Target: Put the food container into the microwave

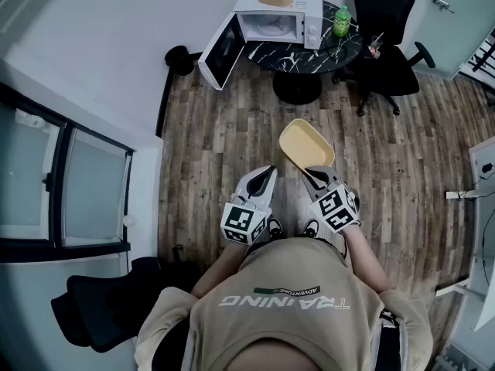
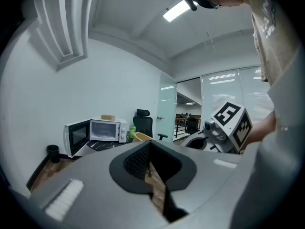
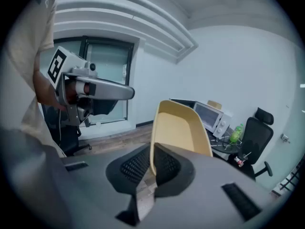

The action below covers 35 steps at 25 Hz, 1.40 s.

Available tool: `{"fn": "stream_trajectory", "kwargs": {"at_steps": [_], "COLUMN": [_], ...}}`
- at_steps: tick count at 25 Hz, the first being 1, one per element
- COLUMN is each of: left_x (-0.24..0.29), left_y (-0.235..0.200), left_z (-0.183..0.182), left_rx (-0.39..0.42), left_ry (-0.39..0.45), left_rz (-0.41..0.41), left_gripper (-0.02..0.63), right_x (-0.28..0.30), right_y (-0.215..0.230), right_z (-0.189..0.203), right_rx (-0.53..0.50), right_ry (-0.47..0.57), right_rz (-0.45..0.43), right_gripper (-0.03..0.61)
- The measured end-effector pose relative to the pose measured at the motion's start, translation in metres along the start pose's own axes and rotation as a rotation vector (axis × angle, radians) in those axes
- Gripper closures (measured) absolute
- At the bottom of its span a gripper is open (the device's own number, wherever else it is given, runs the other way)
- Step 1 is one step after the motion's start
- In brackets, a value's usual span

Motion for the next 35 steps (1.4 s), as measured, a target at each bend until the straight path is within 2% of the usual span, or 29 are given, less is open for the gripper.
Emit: {"fn": "stream_trajectory", "kwargs": {"at_steps": [4, 14, 20, 26, 31, 35], "left_x": [0.007, 0.017, 0.03, 0.046, 0.056, 0.072], "left_y": [0.005, -0.006, -0.02, -0.049, -0.067, -0.071], "left_z": [-0.007, -0.006, -0.001, -0.007, 0.011, 0.015], "left_rx": [-0.003, -0.02, -0.02, 0.046, 0.007, -0.011], "left_ry": [0.02, 0.0, 0.001, 0.021, -0.007, -0.021], "left_rz": [-0.011, -0.05, -0.003, 0.05, 0.076, 0.077], "left_gripper": [0.611, 0.611, 0.611, 0.611, 0.611, 0.611], "right_x": [0.0, 0.016, 0.023, 0.042, 0.054, 0.061], "right_y": [0.013, 0.038, 0.041, 0.051, 0.045, 0.054], "right_z": [0.008, 0.011, 0.015, 0.006, 0.013, 0.021], "right_rx": [-0.022, -0.039, 0.006, 0.017, 0.094, 0.1], "right_ry": [-0.013, -0.029, -0.056, -0.082, -0.093, -0.116], "right_rz": [0.004, -0.011, 0.016, 0.073, 0.095, 0.082], "right_gripper": [0.557, 0.556, 0.556, 0.557, 0.557, 0.557]}}
Point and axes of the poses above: the fingertips, and each gripper's own axes: x forward along the fingers, y to its right, z out of its underside, the point moved 3 cm from there along -x, backward along the fingers
